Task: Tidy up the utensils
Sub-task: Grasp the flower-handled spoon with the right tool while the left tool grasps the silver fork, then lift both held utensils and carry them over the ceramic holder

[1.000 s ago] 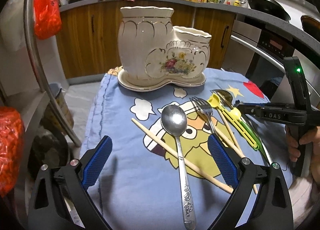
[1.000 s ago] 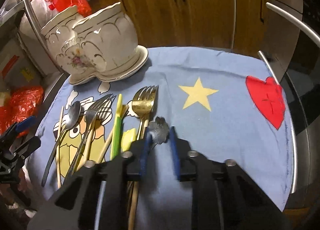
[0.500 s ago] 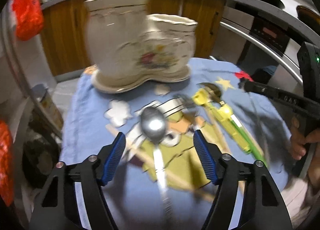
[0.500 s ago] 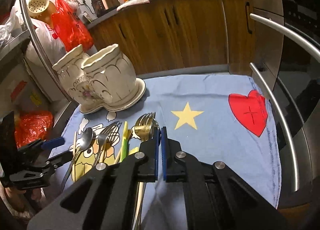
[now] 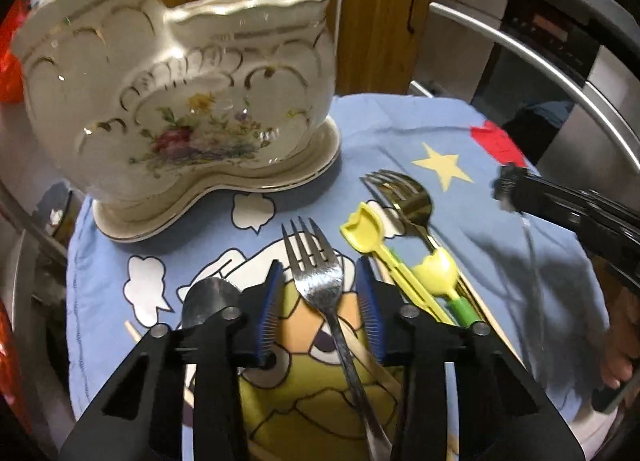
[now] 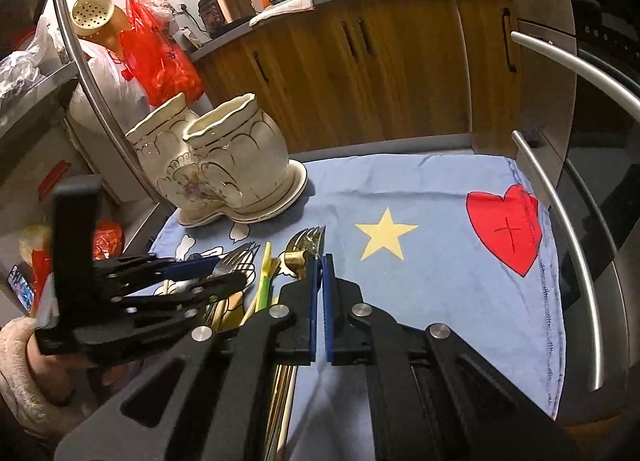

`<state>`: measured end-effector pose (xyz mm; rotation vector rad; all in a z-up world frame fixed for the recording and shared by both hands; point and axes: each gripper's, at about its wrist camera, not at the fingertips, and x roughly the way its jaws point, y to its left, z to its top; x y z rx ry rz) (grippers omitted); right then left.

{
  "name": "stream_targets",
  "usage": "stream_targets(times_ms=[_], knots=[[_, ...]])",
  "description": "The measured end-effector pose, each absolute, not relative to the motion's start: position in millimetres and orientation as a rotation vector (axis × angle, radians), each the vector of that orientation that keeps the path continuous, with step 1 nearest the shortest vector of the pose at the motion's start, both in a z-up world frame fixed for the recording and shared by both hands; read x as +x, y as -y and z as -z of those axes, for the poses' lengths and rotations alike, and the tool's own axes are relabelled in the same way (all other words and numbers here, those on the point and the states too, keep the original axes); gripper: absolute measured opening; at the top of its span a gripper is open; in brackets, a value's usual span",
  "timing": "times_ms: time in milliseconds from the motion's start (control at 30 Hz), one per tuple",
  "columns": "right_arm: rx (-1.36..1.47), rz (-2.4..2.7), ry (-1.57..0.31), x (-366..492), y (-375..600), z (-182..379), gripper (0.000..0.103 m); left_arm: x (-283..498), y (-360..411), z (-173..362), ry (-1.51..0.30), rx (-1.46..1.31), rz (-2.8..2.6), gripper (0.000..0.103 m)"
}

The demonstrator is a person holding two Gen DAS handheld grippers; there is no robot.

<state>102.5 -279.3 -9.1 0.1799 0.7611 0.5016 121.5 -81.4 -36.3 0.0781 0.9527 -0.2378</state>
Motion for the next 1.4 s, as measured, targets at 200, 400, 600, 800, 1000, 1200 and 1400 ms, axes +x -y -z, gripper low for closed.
stream_targets(times_ms=[200,400,600,800,1000,1200,1400], knots=[[0.194,-0.525,-0.734,96.7,280.5,3.8,0.002,116.4,80.8,26.9,-0.921,0.053,0.250,0.027],[0.210,-0.532,-0.682,86.4,282.7,-9.8,0.002,85.9,71.6,-5.7,-0.811,0.023,0.283,0.024],[0.184,-0.525,-0.610,70.9,276.0,-26.4,0.002,58.7,57.2,-37.0,-0.730,-0.005,0.312,0.021],[0.147,-0.533,-0.544,53.3,264.2,-42.7,0.002,33.2,42.5,-58.6,-0.676,-0.028,0.330,0.003],[0.099,-0.532,-0.495,39.7,253.5,-58.5,0.002,18.6,31.5,-72.6,-0.633,-0.034,0.334,0.003],[0.099,-0.532,-0.420,55.3,245.8,-94.6,0.002,17.5,18.9,-113.0,-0.542,-0.013,0.328,0.003],[0.102,-0.509,-0.304,98.3,222.4,-139.1,0.002,43.8,4.5,-162.7,-0.454,0.024,0.292,0.003]])
